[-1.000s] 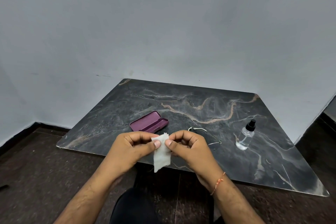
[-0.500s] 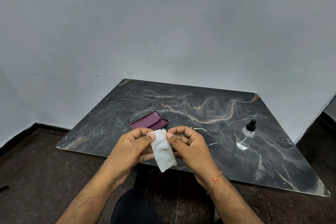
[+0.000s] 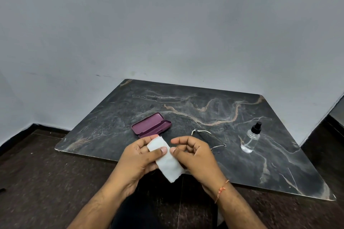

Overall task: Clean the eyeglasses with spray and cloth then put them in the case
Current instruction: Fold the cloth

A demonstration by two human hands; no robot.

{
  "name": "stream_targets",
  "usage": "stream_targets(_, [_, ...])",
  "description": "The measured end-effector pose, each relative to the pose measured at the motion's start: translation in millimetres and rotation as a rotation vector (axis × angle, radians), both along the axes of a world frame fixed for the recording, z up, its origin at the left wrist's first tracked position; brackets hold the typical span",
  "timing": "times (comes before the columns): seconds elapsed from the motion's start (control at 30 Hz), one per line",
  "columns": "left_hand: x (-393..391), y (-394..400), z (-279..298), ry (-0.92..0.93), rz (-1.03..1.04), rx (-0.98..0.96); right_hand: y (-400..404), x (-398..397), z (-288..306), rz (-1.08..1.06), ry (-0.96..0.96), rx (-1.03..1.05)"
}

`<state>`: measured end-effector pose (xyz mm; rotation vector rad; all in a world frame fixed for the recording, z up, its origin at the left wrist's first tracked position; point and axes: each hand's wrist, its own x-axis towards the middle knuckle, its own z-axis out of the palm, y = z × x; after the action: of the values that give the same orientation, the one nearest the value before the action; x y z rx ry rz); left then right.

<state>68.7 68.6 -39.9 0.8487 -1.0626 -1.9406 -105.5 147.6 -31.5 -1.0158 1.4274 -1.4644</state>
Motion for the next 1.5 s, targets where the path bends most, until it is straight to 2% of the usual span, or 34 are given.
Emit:
stream_targets(0.37, [1,-10,-4,-0.051,0.091,-0.097,5,3,-6,0.151,-0.055,0.148])
stream_targets(0.57, [9,-24,-8,-0.125,0.147,-0.159,-1,-10,-3,0.099,-0.095,0.232])
stream_targets(0.8, [10,-48,-14,-0.196,0.293,-0.250,-20,-30,11,-0.002,-0.107,0.192])
stream_targets(1.03, [12,-90,-11,-0.384,0.355,-0.416,-77,-50,29,-0.037,-0.013,0.181])
stream_targets(1.2, [12,-125,-9,-0.529,0.307,-0.468,-134,-62,34,-0.031,0.074,0.228])
stream_targets(1.5, [11,-160,-29,-0.898,0.123,-0.500,-201,-71,11,0.056,0.417,0.399])
